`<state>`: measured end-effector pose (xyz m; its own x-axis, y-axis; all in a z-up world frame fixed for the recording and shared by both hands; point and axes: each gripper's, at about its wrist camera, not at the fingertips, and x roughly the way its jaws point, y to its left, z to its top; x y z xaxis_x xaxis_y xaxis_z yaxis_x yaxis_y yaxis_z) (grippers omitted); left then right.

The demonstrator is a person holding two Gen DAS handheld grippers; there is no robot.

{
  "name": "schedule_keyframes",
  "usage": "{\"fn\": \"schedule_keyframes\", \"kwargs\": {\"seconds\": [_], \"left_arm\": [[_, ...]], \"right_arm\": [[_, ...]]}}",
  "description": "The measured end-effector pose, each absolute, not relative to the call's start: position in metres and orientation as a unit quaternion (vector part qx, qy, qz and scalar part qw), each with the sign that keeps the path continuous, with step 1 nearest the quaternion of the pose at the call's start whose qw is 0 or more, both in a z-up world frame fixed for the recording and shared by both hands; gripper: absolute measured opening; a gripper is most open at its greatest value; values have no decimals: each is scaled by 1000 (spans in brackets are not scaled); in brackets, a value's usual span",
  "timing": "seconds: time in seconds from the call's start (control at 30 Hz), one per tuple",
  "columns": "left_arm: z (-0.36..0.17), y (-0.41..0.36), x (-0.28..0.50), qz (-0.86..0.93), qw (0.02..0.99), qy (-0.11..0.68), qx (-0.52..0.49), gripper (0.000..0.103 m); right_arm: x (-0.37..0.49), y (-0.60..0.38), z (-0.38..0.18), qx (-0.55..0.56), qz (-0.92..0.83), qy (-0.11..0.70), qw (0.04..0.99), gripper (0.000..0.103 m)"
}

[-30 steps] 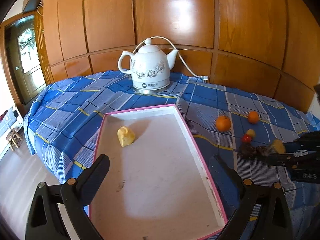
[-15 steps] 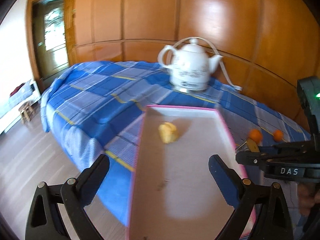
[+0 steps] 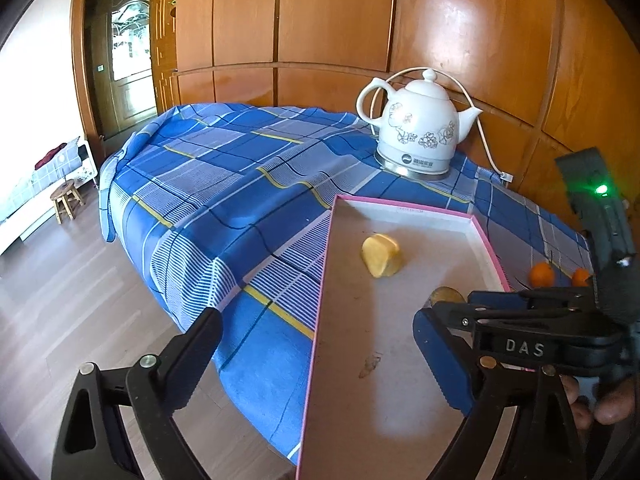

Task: Organize fruits
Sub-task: 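Lower the slice into the tray and open the right gripper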

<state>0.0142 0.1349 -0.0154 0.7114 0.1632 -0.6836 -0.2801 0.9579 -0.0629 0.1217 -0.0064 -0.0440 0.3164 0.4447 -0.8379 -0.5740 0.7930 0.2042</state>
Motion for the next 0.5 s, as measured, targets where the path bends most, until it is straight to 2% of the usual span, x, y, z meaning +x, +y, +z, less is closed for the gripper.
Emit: {"fn": "schedule_keyframes", "kwargs": {"seconds": [0.5], "left_arm": [[-9, 107, 9, 85, 927, 359, -64, 95]], "right_arm": [[68, -69, 7, -119, 188, 366, 904, 50]]}}
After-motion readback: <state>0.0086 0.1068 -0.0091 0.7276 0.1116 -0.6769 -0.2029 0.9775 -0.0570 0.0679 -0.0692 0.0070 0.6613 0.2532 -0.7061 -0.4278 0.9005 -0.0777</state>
